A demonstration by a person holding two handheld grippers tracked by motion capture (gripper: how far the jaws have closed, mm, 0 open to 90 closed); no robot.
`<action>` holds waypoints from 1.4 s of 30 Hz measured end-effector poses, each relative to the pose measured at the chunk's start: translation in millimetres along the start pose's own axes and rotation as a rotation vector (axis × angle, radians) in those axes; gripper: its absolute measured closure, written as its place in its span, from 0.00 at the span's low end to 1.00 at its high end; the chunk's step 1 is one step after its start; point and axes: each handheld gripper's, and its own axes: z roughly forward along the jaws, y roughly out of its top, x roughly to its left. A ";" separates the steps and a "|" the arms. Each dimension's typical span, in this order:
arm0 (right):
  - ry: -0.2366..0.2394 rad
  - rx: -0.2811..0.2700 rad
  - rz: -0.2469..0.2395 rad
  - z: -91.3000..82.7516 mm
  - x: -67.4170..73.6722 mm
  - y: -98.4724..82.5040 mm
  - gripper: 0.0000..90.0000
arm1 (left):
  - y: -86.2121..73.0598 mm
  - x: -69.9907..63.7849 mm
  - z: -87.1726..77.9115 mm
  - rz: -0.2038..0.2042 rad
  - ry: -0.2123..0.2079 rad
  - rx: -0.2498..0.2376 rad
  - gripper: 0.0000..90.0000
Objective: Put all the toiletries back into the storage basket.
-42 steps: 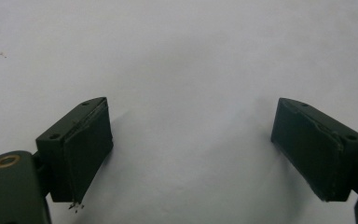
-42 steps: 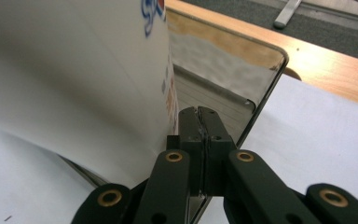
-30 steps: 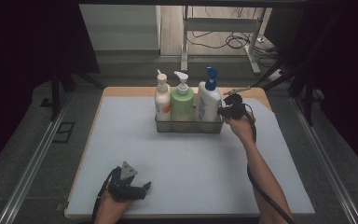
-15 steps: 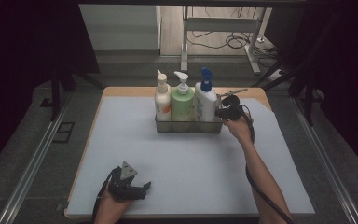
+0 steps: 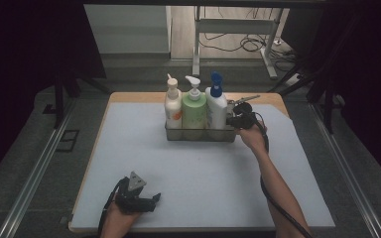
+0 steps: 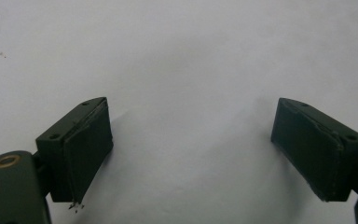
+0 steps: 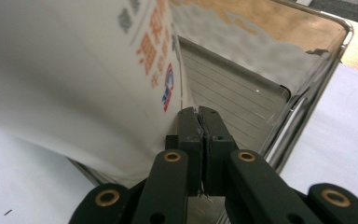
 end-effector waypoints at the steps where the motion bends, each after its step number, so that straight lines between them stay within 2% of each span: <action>1: 0.001 -0.001 -0.002 0.4 0.8 0.2 0.98 | 0.0 0.0 0.0 0.000 0.000 0.000 0.14; 15: 0.011 0.010 -0.027 3.1 9.1 1.6 0.99 | 0.0 0.0 0.0 -0.001 0.000 0.000 0.14; 22: 0.014 0.011 -0.019 2.4 10.0 1.1 1.00 | 0.0 0.0 0.0 -0.001 -0.001 0.000 0.14; 35: 0.028 0.018 -0.062 0.4 16.1 0.7 1.00 | 0.1 0.2 -0.1 0.001 0.000 0.002 0.14; 42: 0.034 0.022 -0.070 0.0 17.9 0.4 1.00 | 0.2 0.4 0.0 0.001 -0.001 0.003 0.14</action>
